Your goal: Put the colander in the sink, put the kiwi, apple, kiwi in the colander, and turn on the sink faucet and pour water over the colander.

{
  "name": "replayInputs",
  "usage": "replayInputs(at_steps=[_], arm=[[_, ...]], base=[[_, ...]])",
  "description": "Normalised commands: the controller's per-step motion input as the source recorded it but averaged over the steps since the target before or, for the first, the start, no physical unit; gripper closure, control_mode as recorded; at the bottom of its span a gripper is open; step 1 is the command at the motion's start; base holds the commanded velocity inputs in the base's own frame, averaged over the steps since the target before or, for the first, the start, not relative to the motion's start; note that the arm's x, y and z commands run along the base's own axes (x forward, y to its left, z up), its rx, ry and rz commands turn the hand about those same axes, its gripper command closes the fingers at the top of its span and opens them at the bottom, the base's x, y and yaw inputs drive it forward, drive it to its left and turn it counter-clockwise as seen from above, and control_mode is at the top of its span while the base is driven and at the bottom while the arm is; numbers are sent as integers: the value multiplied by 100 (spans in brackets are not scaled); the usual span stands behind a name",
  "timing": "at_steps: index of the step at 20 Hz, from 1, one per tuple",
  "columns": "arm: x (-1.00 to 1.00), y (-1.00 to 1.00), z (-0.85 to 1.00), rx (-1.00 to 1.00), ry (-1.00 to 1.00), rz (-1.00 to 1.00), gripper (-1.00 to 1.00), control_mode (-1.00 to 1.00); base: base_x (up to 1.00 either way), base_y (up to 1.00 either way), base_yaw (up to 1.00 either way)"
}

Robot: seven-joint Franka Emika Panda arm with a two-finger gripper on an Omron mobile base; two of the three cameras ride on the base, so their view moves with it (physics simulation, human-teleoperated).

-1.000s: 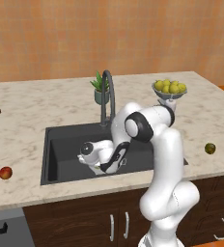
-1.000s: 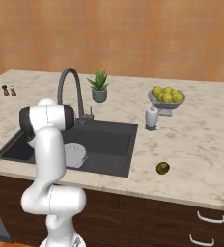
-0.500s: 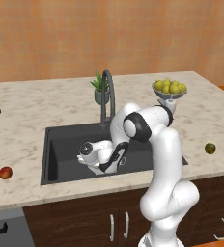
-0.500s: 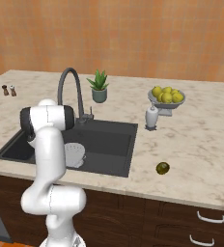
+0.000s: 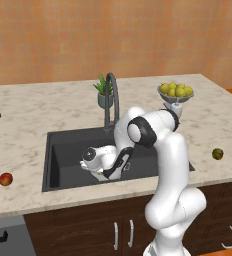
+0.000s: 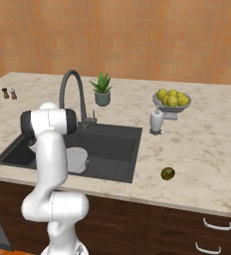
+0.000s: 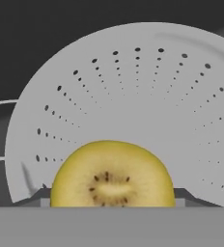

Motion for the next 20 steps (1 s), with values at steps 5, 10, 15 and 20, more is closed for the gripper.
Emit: replayInputs(at_steps=[5,10,15,20], arm=[[2,-3,4,0,0,1,-100,-100],[-7,0,69,0,-5,0,-100,-100],[-58,0,86,0,-6,-2,-100,-100],[-52,0,94,0,-3,0,-100,-100]], base=[[0,0,0],[0,0,0],[0,0,0],[0,0,0]])
